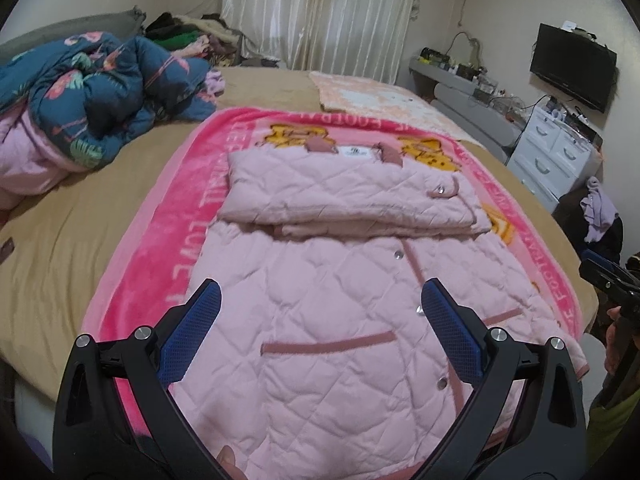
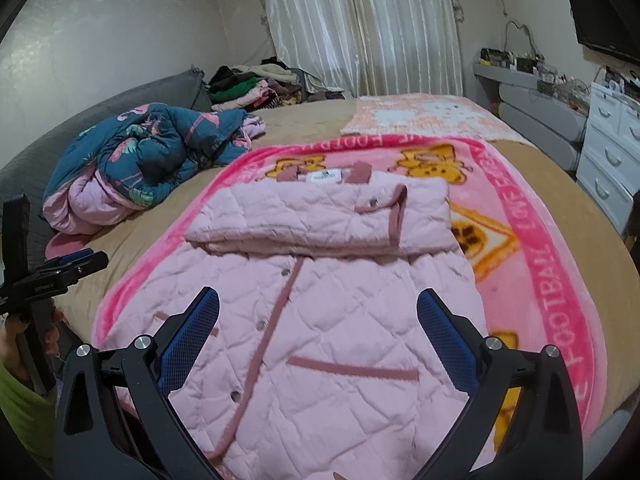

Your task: Fold large clothes

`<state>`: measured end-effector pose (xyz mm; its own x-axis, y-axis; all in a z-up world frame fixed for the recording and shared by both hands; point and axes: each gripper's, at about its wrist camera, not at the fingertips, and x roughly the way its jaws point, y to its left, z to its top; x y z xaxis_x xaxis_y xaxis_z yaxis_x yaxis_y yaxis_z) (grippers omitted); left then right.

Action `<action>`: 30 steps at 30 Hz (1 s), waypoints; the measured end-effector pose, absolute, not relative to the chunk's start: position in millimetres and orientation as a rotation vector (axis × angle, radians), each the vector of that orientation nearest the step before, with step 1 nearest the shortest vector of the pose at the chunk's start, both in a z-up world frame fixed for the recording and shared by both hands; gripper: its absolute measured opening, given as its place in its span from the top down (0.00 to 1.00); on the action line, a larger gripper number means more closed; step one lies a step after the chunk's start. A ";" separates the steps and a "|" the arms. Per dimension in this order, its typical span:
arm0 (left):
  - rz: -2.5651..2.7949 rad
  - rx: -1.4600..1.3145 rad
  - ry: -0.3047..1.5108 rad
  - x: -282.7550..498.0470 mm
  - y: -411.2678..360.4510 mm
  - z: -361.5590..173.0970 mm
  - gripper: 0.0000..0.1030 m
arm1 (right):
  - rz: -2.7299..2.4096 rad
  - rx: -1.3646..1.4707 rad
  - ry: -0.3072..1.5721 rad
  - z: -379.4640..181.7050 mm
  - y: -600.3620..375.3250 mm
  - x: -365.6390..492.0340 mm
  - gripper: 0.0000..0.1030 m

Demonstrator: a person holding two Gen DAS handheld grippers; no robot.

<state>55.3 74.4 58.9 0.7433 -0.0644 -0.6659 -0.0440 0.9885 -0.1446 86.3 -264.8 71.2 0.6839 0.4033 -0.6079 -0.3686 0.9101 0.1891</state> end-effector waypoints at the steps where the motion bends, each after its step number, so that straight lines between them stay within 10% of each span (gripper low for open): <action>1: -0.008 -0.152 0.741 54.7 75.2 55.8 0.09 | 0.429 0.055 0.698 68.7 -267.4 86.2 0.04; 30: 0.101 -0.186 1.000 19.7 142.2 -45.5 0.09 | 0.268 0.062 0.915 -15.9 -356.8 62.2 0.04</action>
